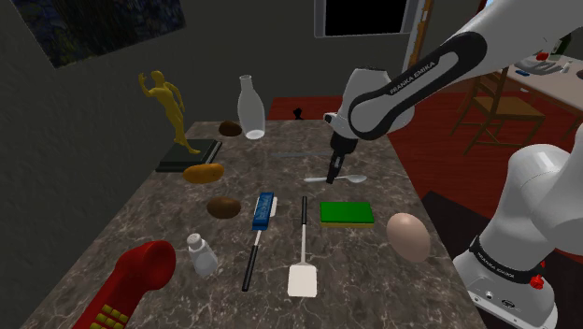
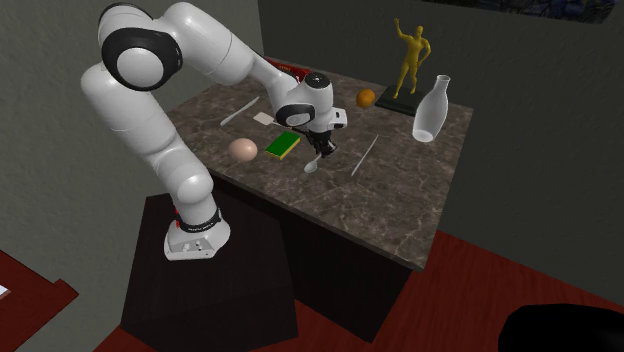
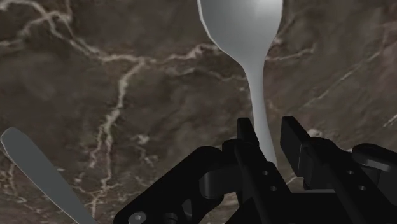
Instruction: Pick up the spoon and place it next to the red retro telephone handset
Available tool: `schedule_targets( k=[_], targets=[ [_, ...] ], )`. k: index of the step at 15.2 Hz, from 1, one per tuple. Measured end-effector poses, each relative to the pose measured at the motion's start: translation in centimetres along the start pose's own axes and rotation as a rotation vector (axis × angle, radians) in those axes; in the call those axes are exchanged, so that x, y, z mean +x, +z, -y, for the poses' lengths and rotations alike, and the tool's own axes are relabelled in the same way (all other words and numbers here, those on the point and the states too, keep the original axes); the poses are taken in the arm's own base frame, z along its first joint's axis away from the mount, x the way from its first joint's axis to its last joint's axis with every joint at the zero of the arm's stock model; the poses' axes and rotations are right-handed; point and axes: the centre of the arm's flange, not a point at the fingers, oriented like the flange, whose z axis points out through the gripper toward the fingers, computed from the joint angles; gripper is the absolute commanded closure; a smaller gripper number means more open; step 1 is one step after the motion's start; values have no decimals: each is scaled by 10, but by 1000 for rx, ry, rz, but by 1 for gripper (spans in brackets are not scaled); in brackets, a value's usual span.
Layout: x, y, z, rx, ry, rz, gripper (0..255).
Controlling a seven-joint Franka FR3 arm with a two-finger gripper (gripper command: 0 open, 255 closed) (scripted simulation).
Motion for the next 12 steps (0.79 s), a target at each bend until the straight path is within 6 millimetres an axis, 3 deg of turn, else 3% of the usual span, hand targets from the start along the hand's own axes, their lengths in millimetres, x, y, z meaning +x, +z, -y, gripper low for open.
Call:
schedule_targets(
  k=[7, 12],
  targets=[
    [0, 0, 0, 0, 0, 0, 255],
    [4, -20, 2, 0, 0, 0, 255]
  ],
)
